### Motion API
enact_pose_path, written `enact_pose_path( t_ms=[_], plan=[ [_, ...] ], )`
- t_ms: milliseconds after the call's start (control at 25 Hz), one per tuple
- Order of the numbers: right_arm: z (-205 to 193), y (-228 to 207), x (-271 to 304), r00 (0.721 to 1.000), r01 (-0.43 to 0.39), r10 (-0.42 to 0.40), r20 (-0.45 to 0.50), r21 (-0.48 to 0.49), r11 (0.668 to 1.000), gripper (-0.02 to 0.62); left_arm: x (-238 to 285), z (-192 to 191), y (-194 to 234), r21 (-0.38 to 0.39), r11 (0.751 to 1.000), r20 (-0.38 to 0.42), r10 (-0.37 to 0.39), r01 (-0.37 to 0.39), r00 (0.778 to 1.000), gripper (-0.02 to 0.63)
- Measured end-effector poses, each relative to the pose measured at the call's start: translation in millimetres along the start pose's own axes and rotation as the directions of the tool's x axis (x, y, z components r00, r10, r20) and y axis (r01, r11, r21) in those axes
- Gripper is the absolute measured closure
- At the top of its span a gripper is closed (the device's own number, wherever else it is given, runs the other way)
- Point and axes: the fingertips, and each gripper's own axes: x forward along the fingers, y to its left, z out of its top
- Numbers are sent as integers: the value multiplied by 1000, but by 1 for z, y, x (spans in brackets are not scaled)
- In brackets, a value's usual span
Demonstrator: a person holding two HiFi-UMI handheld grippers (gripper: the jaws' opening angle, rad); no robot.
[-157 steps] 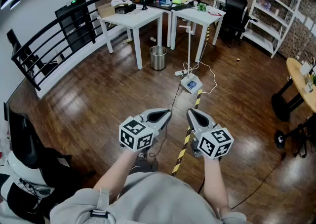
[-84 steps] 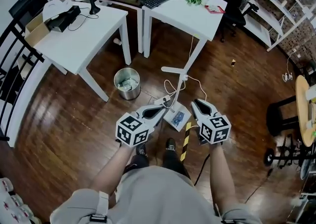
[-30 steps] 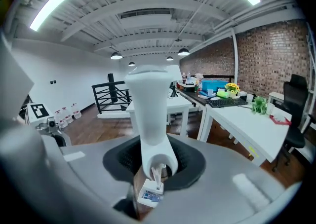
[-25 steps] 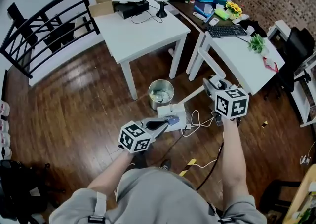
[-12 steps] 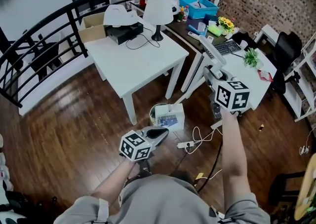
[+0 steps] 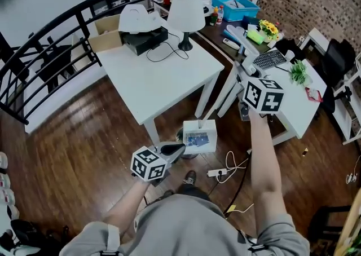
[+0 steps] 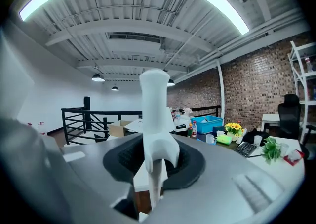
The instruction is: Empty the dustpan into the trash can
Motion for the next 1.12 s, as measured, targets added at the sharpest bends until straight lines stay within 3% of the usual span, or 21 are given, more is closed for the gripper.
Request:
enact_pose_path(
  t_ms=[280, 560, 760, 1120],
  plan=[
    [5, -20, 65, 999, -45, 45, 10, -14, 999, 516, 33, 24, 30, -20, 999, -1, 32, -32, 999, 600],
    [0, -48, 101, 1000, 23, -23, -9, -11, 1000, 517, 55, 34, 54, -44, 999, -29, -29, 27, 999, 600],
    [-18, -63, 120, 993, 114, -114, -41, -7, 994, 517, 58, 50, 74, -30, 996, -56, -84, 82, 995, 600],
    [-20, -66, 146, 979, 206, -206, 6, -68, 976, 517, 51, 58, 99, -42, 992, -67, -119, 117, 991, 600]
  ],
)
